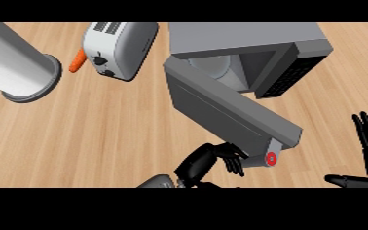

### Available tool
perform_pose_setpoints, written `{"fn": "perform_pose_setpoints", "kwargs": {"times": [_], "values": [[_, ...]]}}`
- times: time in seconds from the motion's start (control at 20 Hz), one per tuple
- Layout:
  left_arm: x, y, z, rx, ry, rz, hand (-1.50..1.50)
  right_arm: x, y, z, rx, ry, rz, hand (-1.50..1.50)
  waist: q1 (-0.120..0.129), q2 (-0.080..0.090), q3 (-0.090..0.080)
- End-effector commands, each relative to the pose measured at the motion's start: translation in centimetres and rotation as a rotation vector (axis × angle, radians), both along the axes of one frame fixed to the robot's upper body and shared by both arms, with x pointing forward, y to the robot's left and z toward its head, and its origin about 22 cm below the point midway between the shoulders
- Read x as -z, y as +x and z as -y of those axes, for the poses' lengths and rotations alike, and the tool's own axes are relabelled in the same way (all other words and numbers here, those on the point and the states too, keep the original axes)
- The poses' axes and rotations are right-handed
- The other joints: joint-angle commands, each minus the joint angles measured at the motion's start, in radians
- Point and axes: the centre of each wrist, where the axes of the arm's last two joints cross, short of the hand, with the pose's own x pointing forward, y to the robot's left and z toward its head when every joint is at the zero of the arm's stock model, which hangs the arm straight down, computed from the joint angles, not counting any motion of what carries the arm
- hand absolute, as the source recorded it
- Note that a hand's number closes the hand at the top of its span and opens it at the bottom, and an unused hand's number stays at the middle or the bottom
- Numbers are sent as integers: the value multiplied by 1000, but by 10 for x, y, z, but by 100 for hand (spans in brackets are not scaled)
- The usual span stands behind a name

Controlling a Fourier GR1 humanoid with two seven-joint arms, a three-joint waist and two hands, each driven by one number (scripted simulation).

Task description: Pick up the milk, place it into the microwave and close the microwave

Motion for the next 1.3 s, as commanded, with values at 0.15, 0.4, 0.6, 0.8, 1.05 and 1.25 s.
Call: {"fn": "perform_pose_setpoints", "kwargs": {"times": [0.15,0.4,0.6,0.8,1.05,1.25], "values": [[-36,20,25,-33,-64,35,150,-28,23,3,-112,20,75,-150,-55,9,-1],[-55,46,30,-91,-93,156,150,-32,32,-14,-186,20,63,-150,-97,18,-2],[-70,66,33,-149,-76,162,150,-48,38,-11,-220,-13,77,-150,-145,21,-3],[-81,80,35,-194,-76,183,150,-59,52,-16,-228,-2,114,-150,-169,37,0],[-104,98,42,-215,-93,224,150,-76,64,-19,-295,-2,142,-150,-202,49,4],[-115,110,44,-248,-89,246,150,-85,72,-23,-337,14,154,-150,-227,58,6]]}}
